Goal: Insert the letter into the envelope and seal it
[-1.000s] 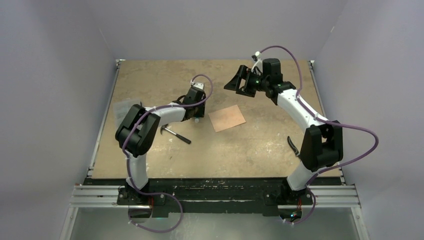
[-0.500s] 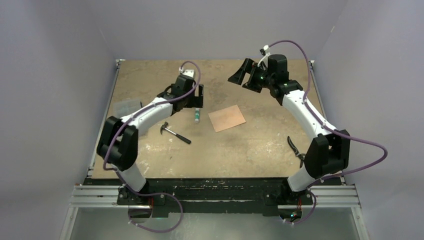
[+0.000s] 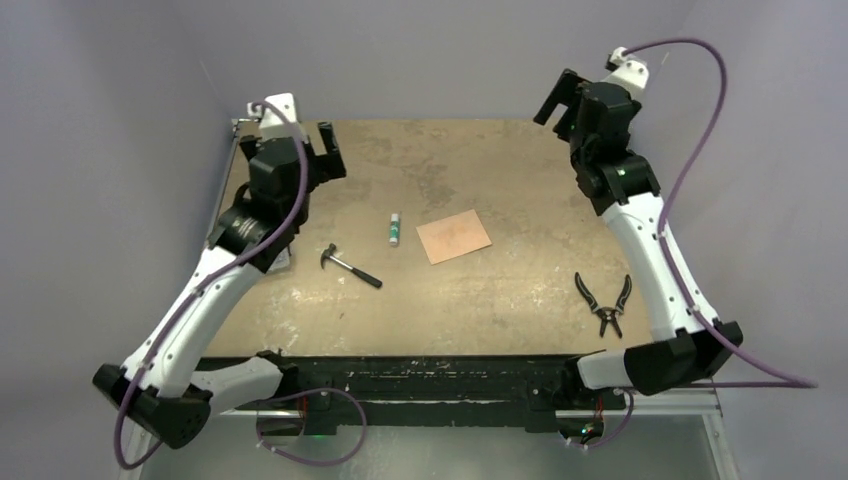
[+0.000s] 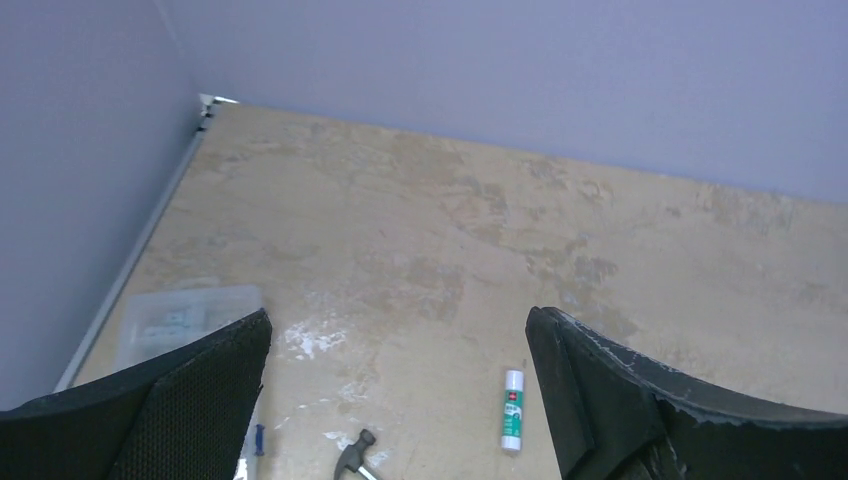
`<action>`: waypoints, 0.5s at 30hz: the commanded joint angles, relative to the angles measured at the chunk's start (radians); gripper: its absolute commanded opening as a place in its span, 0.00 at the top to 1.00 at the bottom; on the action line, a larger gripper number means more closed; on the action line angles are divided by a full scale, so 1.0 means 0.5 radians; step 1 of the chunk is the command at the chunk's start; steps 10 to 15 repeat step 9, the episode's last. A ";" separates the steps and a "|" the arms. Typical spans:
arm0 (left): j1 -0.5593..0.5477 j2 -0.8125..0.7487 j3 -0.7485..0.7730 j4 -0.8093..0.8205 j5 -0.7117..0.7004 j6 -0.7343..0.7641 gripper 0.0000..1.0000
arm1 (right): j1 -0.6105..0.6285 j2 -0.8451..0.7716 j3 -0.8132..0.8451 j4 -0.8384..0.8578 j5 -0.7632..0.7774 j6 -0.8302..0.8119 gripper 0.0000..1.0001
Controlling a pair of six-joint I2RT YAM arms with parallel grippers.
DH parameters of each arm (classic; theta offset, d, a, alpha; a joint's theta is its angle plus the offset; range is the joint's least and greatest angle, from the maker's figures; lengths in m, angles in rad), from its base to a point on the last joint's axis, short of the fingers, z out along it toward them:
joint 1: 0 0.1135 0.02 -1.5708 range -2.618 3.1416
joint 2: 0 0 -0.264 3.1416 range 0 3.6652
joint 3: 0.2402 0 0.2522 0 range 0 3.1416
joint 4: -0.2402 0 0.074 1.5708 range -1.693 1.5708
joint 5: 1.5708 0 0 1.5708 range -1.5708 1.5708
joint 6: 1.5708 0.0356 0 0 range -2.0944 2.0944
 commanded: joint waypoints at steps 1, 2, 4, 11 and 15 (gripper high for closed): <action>0.007 -0.224 0.007 -0.112 -0.211 0.030 0.01 | -0.006 -0.156 0.115 -0.110 0.575 -0.122 0.01; 0.007 -0.258 0.000 -0.132 -0.214 0.013 0.01 | -0.006 -0.173 0.132 -0.136 0.610 -0.111 0.01; 0.007 -0.307 0.000 -0.173 -0.231 -0.003 0.01 | -0.006 -0.211 0.149 -0.174 0.639 -0.085 0.01; 0.007 -0.372 -0.006 -0.188 -0.233 0.013 0.01 | -0.008 -0.295 0.145 -0.175 0.624 -0.040 0.01; 0.007 -0.372 -0.006 -0.188 -0.233 0.013 0.01 | -0.008 -0.295 0.145 -0.175 0.624 -0.040 0.01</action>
